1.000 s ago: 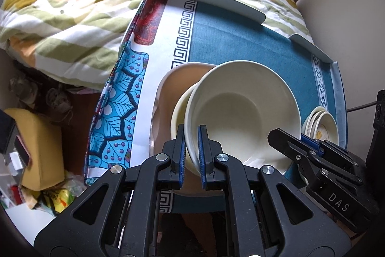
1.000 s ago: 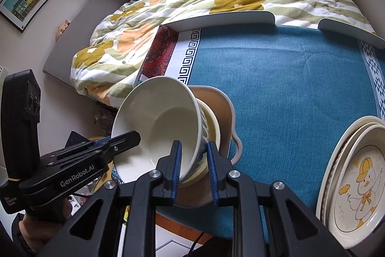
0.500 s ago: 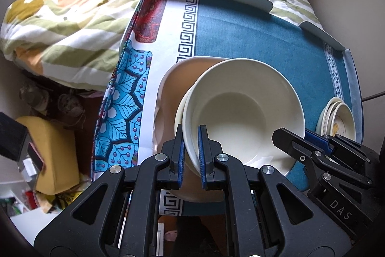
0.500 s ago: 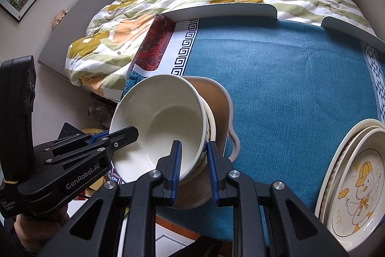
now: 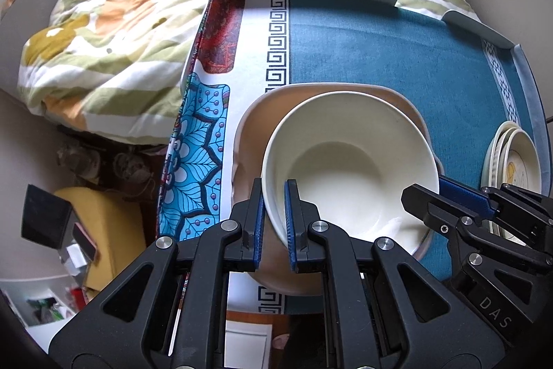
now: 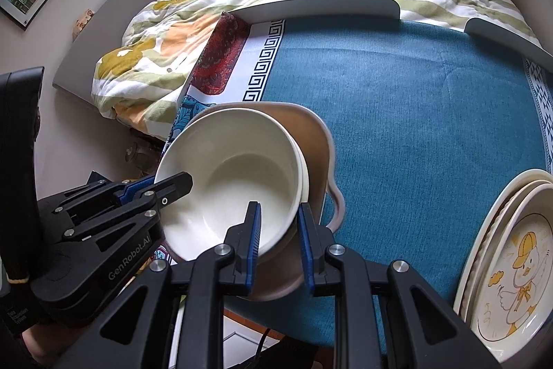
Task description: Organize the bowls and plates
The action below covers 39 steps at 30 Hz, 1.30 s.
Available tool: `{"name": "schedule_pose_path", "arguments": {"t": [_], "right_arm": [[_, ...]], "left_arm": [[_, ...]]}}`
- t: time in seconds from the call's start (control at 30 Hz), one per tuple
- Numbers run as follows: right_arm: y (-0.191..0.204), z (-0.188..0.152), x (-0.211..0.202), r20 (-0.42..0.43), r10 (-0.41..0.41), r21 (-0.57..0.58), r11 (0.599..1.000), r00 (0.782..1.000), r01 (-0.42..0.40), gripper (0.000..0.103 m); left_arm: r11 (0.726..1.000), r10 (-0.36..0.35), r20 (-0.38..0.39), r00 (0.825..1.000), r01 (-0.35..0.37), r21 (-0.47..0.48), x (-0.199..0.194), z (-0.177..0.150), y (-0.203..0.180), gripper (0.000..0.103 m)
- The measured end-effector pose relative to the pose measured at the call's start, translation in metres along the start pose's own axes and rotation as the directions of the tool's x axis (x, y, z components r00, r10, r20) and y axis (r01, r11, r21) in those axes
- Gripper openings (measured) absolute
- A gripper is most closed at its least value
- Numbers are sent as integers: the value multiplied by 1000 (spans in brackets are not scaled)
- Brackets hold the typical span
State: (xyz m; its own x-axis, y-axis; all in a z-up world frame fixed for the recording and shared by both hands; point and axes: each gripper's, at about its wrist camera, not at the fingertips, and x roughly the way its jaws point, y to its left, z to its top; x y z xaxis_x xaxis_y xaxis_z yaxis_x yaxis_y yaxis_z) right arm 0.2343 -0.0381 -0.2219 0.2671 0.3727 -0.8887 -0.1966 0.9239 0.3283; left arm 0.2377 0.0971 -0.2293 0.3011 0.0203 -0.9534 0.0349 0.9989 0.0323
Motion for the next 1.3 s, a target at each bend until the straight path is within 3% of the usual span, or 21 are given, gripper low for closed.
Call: {"name": "schedule_pose_path", "arguments": {"t": [0.3,0.47,0.77,0.83,0.87,0.9,0.97,1.0,1.03,1.2,1.3], "right_arm": [[3,1,-4,14,-20,-29,999,1000,20,20],[4,1,-9,27,-18,-29,999,999,19,20],[17,3,-71,147,19,-83,997,989,-7,20],[19,1,-85,149,57,-105,994,987,-41,20],[19,-1,-92,155,61,-115,992,986,-44,20],[20,-5,-97,157,58,-128,991,986,-38,22],[18,-11,-105,154,46,-145,989,987,-24,47],[16,-15,-106,152,43,-148,989,987,-20,76],[14,-19,-107,150,37,-151,988,988,-14,98],[0,-32,-93,56,-92,-179,979,994,101,100],[-9,-33,-84,23,-118,-162,979,993,121,101]], "left_arm": [[1000,24,7,1000,-24,9,-2,-4,-1,8],[1000,-17,11,1000,17,-17,-9,-5,6,8],[995,-63,129,990,72,-63,-74,-9,29,8],[996,-54,146,988,65,-69,-88,-12,36,16],[996,-44,151,988,55,-67,-93,-14,40,34],[997,-29,154,988,39,-64,-97,-17,43,69],[998,-1,191,982,13,-59,-106,-24,50,101],[998,-2,211,977,13,-54,-110,-29,55,101],[999,-13,208,978,23,-47,-111,-33,59,101],[999,-41,114,993,41,7,-94,-45,66,101],[998,-45,62,997,42,54,-81,-50,64,101]]}}
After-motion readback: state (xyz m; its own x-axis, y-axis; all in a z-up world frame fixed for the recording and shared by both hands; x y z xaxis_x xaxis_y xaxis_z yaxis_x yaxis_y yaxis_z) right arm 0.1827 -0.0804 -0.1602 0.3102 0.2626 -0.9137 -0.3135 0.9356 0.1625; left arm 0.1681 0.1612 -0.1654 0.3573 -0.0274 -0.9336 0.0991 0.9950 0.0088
